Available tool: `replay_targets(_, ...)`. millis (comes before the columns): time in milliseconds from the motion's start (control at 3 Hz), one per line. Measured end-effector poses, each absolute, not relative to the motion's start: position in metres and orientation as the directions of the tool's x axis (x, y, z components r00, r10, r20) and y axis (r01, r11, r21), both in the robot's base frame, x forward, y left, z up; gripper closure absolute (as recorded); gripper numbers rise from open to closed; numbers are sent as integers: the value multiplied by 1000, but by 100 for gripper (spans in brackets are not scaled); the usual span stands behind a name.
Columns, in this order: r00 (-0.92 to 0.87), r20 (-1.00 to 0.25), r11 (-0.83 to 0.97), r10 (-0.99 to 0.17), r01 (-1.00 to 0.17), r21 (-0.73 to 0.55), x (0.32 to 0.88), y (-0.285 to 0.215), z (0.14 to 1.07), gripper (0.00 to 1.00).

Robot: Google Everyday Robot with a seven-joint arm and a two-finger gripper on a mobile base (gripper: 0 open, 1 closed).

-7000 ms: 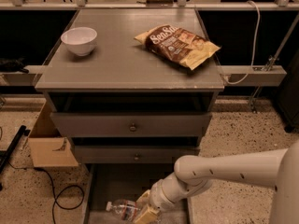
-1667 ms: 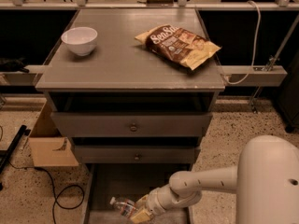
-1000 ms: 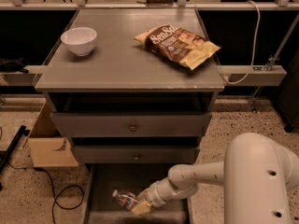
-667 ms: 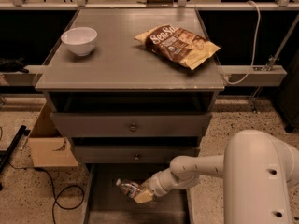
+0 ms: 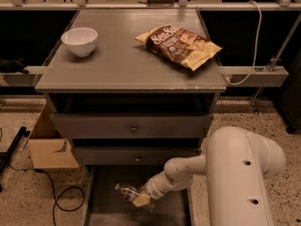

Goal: Place water bottle into bottom drawer

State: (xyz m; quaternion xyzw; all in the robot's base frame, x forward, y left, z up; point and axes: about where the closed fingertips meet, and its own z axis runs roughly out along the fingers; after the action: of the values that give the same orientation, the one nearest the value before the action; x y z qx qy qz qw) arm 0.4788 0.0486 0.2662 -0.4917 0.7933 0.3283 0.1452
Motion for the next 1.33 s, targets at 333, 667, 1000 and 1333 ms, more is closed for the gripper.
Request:
replay_targets(333,-493,-545,331,-678,-867,373,479,49,260,100)
replay_targets(667,-488,-546,324,-681,-869,374,476,52,261,100)
replay_targets(1000,-491,-516,333,-702,-866,372,480,64,247,100)
replay_targets(1333,-485,-474,351,-735,-870,345,493,76,228,100)
